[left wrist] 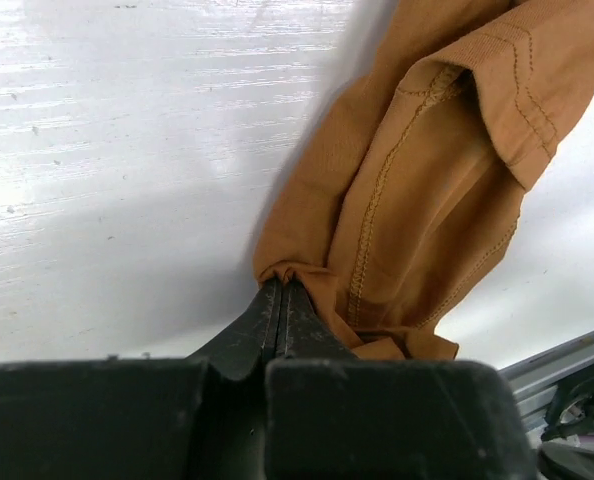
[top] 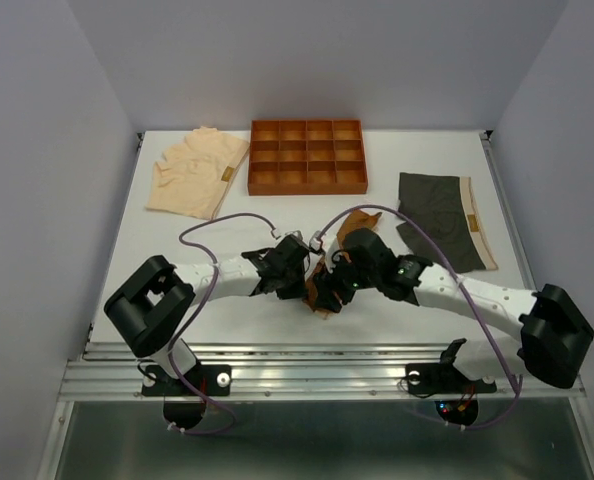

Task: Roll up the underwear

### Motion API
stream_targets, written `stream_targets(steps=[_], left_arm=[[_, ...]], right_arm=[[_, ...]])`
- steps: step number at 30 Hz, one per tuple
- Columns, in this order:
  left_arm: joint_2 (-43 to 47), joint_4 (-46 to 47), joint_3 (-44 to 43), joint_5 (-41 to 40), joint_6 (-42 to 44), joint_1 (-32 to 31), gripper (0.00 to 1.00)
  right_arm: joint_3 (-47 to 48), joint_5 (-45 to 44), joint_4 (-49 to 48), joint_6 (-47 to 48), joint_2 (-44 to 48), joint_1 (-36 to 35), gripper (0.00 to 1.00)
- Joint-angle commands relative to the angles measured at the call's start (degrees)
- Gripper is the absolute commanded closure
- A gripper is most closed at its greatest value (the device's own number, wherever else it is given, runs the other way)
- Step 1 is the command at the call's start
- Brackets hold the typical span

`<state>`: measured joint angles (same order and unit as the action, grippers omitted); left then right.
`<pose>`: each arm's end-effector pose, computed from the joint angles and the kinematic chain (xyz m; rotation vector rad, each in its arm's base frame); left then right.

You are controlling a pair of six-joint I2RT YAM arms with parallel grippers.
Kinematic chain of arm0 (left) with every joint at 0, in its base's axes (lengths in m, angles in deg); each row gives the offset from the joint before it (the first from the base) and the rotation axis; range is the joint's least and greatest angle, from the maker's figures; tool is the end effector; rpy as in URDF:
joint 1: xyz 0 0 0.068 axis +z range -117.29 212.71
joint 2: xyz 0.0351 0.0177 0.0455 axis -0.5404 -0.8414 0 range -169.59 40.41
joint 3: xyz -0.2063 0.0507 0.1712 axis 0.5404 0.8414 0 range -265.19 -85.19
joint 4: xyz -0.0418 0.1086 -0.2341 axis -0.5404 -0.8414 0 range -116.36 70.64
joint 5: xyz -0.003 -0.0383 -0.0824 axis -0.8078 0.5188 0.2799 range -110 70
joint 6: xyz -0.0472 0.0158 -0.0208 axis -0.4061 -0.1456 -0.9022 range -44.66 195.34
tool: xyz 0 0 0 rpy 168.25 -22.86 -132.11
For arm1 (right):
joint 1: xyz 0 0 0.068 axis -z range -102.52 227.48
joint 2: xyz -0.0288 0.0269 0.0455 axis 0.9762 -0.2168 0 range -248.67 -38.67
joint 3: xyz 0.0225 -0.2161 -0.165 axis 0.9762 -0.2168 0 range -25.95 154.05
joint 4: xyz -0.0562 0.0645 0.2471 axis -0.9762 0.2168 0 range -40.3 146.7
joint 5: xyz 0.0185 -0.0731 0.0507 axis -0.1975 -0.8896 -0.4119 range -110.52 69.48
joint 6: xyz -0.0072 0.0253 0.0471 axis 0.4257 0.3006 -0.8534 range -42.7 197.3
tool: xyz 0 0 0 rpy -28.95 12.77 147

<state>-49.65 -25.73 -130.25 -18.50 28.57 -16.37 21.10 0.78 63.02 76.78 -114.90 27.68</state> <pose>0.1986 -0.2306 0.1610 0.0650 2.6197 -0.7044 0.1703 0.2218 0.2305 -1.1832 2.1024 0.8589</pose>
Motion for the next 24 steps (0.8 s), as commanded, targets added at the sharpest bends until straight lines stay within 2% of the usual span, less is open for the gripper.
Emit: stream_targets(steps=[1, 6, 9, 17, 24], left_arm=[[-0.99, -3.03, -1.26, 1.23, -1.57, -0.05, 1.00], [-1.26, -3.21, -1.00, 2.63, -2.45, -0.05, 1.00], [-1.17, -3.82, -1.52, 3.25, -2.98, -0.05, 1.00], [-1.34, -5.67, -1.79, 5.27, -3.51, 0.12, 1.00], [-0.47, -6.46, -1.70, 5.18, -3.51, 0.30, 1.00]], right_arm=[[-5.20, -4.33, -7.07, -3.17, 5.81, -0.65, 0.39], [-11.09, -3.81, -9.72, -4.50, 12.32, -0.65, 0.39], [-11.19, -4.68, -8.58, -2.83, 12.16, -2.66, 0.39], [-9.17, -19.70, -8.05, 2.71, 9.00, -15.05, 0.38], [-6.97, -30.43, -7.78, 3.94, 1.18, -18.75, 0.37]])
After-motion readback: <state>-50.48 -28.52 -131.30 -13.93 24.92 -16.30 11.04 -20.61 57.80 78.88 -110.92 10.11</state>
